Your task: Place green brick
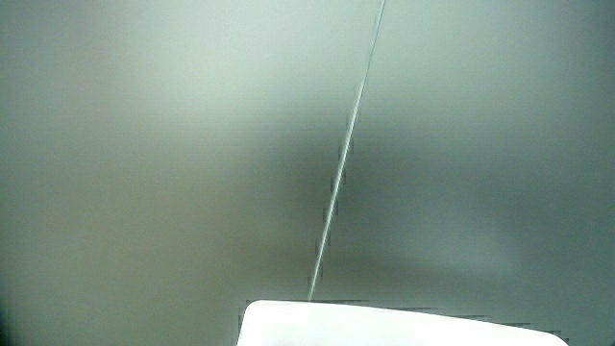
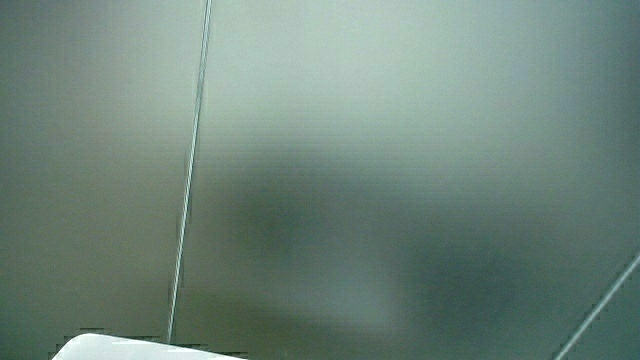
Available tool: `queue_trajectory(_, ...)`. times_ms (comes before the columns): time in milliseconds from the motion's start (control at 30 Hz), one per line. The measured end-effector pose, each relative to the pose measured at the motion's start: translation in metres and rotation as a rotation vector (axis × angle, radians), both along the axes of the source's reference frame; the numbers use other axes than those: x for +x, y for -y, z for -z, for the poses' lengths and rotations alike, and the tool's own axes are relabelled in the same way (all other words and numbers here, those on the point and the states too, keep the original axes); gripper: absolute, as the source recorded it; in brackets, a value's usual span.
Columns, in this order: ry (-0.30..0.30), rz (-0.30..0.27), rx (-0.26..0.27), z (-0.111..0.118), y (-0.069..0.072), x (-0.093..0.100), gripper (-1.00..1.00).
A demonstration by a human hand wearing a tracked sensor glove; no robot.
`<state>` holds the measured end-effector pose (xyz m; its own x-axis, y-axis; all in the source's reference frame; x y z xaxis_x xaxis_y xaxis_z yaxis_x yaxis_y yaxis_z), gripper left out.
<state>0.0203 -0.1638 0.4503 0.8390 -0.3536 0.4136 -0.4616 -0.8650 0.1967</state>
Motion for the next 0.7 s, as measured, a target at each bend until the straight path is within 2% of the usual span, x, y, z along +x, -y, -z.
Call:
queue_trajectory(133,-0.073,-0.021,-0.031,-0.011,0.003,0.004,0.00)
queue_trajectory(167,-0.078,-0.027,-0.052,-0.016,0.004,0.005,0.00)
queue_trajectory(200,-0.087,-0.028,-0.047,-0.019,0.003,0.005,0.00)
queue_trajectory(400,-0.039,-0.053,-0.107,-0.022,0.005,0.011,0.00)
queue_trajectory(567,-0.033,-0.072,-0.112,-0.022,0.004,0.012,0.00)
queue_trajectory(600,-0.036,-0.065,-0.106,-0.024,0.005,0.012,-0.05)
queue_trajectory(700,-0.033,-0.055,-0.131,-0.024,0.006,0.013,-0.18)
